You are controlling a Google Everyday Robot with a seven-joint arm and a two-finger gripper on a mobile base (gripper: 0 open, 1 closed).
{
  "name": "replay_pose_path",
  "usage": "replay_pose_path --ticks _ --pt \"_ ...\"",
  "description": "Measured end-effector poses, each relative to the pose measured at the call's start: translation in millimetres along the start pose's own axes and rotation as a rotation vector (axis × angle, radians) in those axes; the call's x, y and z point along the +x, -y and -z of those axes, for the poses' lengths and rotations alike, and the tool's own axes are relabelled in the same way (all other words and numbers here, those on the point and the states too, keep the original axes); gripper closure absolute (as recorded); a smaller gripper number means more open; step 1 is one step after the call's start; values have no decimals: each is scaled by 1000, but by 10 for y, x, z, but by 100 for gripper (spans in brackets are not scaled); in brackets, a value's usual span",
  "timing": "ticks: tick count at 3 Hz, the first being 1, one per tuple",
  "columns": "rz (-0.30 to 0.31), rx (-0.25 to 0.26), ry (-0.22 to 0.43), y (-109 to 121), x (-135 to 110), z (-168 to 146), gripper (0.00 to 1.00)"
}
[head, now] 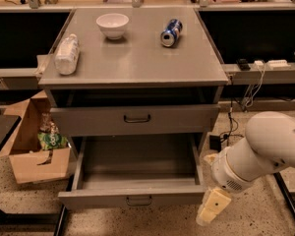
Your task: Close middle drawer
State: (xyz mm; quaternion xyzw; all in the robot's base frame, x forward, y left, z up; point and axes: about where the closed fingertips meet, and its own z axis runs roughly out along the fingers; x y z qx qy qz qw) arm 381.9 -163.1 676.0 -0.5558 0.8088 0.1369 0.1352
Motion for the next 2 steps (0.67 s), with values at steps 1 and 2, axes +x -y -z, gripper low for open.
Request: replay_pose_path --ticks 1,2 --pt "0 0 0 0 0 0 0" --pt "-11 -24 18 32 175 -400 0"
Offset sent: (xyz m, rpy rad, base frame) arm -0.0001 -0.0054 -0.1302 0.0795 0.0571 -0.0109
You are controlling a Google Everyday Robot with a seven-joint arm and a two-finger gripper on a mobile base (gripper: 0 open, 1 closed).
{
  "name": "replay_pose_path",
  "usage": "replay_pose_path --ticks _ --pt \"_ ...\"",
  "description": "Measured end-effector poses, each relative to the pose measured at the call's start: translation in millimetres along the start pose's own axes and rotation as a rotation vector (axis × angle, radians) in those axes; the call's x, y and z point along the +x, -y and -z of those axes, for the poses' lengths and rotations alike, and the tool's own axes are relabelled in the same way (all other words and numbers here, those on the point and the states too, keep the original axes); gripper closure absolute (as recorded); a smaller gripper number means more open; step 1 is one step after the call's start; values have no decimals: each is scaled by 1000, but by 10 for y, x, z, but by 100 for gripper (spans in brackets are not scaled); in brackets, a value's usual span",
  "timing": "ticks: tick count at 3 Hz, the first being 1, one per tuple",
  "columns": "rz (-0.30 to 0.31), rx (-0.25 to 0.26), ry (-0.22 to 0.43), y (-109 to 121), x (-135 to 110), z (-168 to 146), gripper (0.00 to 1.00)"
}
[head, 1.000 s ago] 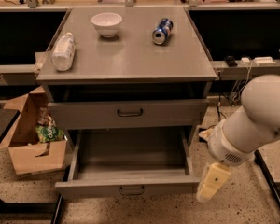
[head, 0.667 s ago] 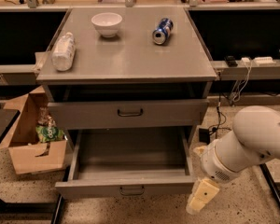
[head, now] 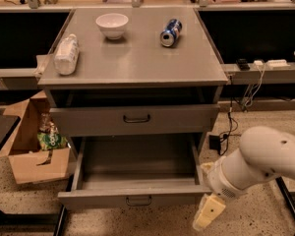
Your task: Close middle drawer
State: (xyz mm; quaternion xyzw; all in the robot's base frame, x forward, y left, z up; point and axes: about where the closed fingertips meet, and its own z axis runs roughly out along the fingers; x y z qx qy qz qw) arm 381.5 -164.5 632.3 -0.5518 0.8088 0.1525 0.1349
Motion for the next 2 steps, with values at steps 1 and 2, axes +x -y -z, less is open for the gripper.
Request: replay_pose_path --ticks 1,2 --pt "-20 -32 6 29 292 -569 16" --pt "-47 -64 29 44 515 -1037 40"
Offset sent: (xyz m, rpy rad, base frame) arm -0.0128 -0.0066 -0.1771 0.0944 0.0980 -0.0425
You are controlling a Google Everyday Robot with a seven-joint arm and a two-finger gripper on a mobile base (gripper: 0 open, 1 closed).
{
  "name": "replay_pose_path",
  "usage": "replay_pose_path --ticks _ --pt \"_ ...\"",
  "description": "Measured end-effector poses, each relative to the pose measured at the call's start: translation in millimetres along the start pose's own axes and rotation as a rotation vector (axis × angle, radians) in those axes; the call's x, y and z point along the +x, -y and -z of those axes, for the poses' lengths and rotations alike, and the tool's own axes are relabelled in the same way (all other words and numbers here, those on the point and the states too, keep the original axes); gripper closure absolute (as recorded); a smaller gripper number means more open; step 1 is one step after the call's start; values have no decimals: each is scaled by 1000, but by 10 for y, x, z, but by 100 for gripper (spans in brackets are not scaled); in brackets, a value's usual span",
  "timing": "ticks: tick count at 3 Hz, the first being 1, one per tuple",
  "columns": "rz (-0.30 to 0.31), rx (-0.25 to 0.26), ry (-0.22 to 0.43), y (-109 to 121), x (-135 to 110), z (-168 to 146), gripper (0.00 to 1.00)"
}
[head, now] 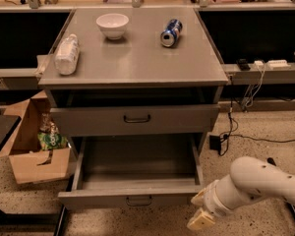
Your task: Close middle drawer
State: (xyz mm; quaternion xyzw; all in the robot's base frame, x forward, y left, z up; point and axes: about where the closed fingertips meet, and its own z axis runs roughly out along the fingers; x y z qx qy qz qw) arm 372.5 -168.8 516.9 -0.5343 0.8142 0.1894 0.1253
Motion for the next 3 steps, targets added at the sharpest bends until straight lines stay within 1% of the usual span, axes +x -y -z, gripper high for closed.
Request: replay_pose_path --ticks 1,2,3 --pt "-15 -17 -12 59 135 -441 63" --pt "-4 -12 5 221 141 -862 86" --pt "48 -22 46 381 110 -1254 97"
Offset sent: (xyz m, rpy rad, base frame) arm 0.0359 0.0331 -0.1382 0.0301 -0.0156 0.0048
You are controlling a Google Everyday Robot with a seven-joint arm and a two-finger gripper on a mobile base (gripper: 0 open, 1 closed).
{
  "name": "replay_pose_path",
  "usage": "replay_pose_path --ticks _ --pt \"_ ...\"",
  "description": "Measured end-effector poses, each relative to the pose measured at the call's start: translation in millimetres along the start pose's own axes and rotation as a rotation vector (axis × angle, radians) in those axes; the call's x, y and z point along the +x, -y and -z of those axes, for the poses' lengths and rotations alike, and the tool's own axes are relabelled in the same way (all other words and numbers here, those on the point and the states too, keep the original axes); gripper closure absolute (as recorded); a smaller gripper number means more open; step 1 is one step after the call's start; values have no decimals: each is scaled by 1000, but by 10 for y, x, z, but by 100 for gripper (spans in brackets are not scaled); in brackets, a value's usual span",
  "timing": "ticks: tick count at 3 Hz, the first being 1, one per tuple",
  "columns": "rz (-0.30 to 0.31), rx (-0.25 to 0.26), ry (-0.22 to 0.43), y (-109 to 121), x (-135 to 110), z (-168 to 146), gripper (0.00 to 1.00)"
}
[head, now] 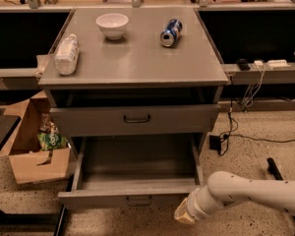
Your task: Close middle drawer
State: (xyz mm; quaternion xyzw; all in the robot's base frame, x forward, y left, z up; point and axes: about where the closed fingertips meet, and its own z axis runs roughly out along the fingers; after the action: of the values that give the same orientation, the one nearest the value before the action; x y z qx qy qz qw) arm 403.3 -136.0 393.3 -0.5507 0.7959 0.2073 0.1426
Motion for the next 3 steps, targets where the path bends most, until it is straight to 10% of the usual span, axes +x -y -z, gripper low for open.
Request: replay_pose_path --ticks 3 --pt "-1 -3 0 -9 5 -9 29"
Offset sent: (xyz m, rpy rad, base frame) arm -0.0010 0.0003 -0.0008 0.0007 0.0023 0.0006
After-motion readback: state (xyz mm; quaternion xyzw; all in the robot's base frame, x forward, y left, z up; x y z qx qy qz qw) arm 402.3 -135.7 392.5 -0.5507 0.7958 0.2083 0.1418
